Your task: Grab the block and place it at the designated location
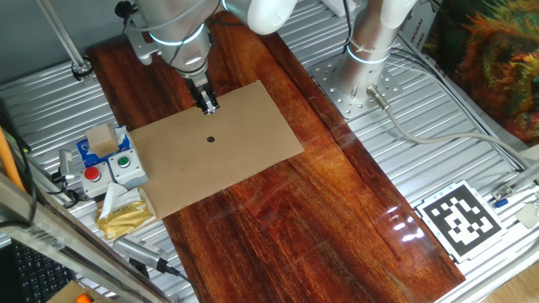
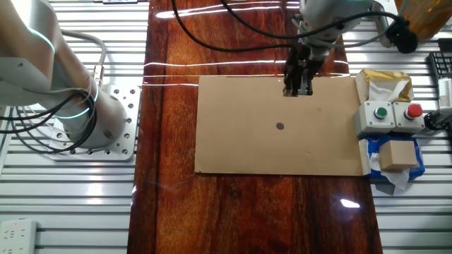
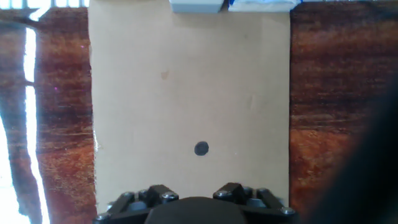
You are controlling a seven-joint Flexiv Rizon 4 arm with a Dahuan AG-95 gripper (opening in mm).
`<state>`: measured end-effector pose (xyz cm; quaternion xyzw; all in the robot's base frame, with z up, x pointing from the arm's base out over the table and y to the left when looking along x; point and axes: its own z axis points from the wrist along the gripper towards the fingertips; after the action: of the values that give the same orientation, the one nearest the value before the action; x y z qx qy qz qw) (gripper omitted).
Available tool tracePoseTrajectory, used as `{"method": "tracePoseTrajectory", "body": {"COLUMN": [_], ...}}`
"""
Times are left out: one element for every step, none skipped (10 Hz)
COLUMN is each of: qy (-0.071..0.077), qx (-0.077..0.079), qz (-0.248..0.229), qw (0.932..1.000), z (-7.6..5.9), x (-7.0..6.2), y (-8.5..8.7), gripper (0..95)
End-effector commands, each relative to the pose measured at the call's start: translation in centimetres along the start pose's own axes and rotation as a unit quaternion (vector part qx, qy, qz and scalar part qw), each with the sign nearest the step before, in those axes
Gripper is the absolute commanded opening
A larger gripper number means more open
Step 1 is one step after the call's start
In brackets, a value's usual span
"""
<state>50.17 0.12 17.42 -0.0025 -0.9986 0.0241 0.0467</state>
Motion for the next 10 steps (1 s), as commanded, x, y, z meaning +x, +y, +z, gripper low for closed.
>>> {"method": "tracePoseTrajectory", "body": {"qy": [-0.001,-0.002,-0.002,-0.004,-0.005,-0.006,-0.006,-0.008,-0.007,-0.007], "qx": [0.000,0.001,0.001,0.001,-0.002,-0.003,-0.003,-0.001,-0.005,-0.005], "qz": [0.001,0.002,0.002,0.001,-0.003,-0.008,-0.011,-0.018,-0.020,-0.021], "qw": [1.0000,1.0000,1.0000,1.0000,1.0000,0.9999,0.9999,0.9998,0.9998,0.9997], "z": [0.1,0.1,0.1,0.3,0.8,1.3,1.4,1.8,2.0,2.1], "x": [-0.3,-1.0,-1.6,-2.2,-3.8,-5.2,-5.8,-8.1,-9.8,-10.3], "y": [-0.1,-0.2,-0.3,-0.6,-2.0,-3.2,-3.8,-5.7,-6.9,-7.3], "gripper": [0.0,0.0,0.0,0.0,0.0,0.0,0.0,0.0,0.0,0.0]}}
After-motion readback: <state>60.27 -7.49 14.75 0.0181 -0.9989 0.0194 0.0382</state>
